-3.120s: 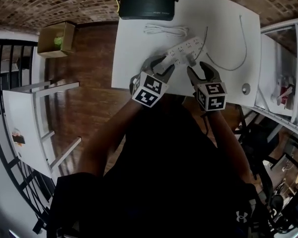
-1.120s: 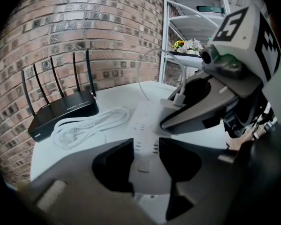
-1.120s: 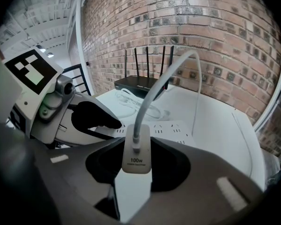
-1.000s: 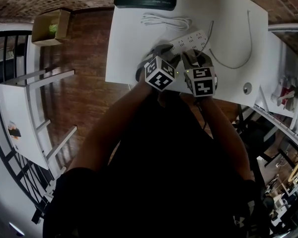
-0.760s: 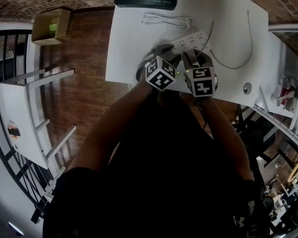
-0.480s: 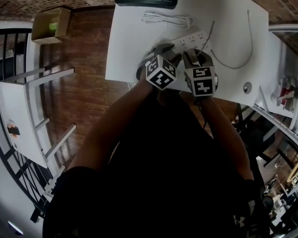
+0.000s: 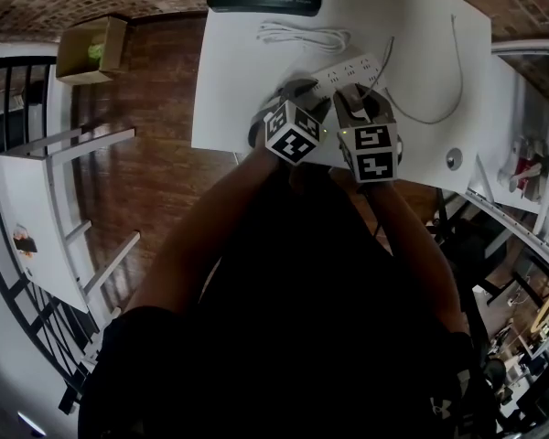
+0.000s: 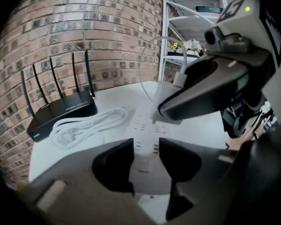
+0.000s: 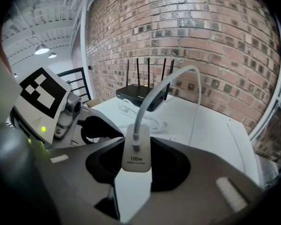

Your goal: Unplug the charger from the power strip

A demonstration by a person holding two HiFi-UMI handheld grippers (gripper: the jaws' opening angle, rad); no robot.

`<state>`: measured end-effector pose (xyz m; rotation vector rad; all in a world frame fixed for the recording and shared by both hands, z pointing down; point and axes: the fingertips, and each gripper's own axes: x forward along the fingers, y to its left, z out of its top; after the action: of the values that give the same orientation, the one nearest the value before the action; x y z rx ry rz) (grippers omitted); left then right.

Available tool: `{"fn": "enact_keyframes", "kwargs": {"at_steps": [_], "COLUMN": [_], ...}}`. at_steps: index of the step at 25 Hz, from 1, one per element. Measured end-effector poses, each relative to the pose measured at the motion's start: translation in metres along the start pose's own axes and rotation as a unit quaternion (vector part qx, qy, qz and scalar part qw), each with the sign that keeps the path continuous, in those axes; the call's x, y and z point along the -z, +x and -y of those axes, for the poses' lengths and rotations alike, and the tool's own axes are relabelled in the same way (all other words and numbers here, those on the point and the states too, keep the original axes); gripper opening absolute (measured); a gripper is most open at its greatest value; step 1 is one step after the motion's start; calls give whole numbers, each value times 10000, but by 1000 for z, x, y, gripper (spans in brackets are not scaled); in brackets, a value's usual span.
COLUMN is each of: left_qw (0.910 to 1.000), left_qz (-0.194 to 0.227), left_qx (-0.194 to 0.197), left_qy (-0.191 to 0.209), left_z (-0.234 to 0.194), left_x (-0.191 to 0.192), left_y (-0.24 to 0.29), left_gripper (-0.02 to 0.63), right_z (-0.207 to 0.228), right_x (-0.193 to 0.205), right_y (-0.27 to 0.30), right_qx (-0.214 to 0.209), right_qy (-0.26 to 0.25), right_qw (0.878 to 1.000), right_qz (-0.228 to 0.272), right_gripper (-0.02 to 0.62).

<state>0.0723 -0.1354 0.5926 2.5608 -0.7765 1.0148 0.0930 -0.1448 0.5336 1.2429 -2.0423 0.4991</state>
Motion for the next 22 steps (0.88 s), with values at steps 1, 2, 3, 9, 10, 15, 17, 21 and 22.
{"fn": "enact_keyframes", "kwargs": {"at_steps": [1, 2, 3, 9, 10, 15, 17, 21, 22], "left_qw": [10000, 10000, 10000, 10000, 10000, 10000, 9999, 9975, 9967], "left_qz": [-5, -7, -7, -15, -14, -13, 31, 483, 552], "left_qx": [-3, -7, -10, -19, -24, -40, -76, -316, -360], "left_qy": [1, 3, 4, -17, -21, -50, -124, -417, -477], "left_z": [0, 0, 0, -1, -1, -2, -3, -12, -13], "left_x": [0, 0, -1, 0, 0, 3, 3, -6, -9], "left_y": [0, 1, 2, 3, 4, 4, 2, -20, -27], "left_gripper": [172, 172, 172, 172, 172, 172, 172, 187, 187], "right_z": [2, 4, 6, 18, 20, 30, 35, 44, 48], "right_x": [1, 3, 6, 10, 10, 13, 16, 20, 21], "right_y": [-1, -2, -3, -13, -15, -27, -33, -50, -54], "right_qx": [9, 16, 17, -30, -52, -174, -225, -386, -431], "right_qy": [45, 92, 144, 602, 705, 1364, 1695, 2312, 2478], "right_qw": [10000, 10000, 9999, 9981, 9974, 9897, 9840, 9690, 9640], "right_qz": [-1, -2, 1, 125, 171, 392, 493, 787, 863], "right_gripper": [140, 140, 140, 140, 140, 141, 141, 141, 141]}}
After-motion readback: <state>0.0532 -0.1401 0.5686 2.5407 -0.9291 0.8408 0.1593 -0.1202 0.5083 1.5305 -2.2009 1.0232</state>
